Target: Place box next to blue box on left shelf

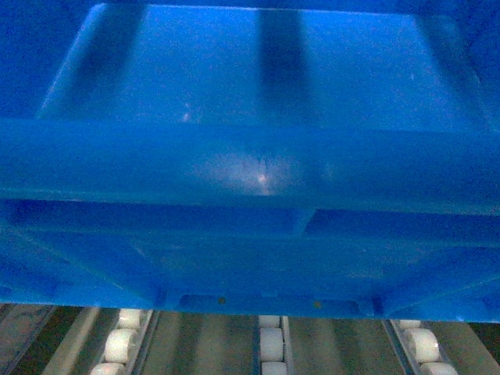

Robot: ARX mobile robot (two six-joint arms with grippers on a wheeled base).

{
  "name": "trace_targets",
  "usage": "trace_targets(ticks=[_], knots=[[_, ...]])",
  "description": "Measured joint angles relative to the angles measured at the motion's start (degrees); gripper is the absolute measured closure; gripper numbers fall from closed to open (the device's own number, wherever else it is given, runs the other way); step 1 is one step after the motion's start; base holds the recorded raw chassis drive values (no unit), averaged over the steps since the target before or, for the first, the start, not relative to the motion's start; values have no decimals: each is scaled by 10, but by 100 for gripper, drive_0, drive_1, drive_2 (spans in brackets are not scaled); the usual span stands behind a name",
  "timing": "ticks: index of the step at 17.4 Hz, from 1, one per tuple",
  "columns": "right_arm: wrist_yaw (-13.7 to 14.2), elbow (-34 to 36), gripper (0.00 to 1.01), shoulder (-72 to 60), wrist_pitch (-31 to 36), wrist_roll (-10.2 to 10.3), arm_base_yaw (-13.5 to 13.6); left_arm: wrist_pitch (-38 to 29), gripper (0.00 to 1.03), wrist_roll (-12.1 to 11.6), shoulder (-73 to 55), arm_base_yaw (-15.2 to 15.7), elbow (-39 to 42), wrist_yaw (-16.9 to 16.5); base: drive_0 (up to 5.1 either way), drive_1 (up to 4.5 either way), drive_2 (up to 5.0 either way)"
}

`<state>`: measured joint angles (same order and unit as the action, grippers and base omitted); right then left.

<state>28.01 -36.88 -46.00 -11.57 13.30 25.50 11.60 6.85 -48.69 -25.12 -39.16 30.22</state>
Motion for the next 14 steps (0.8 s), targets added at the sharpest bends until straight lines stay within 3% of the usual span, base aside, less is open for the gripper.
trace_targets(ticks=[14], knots=[[0,0,90,2,0,0,0,0,92,0,1,0,0,0,14,423,-395]])
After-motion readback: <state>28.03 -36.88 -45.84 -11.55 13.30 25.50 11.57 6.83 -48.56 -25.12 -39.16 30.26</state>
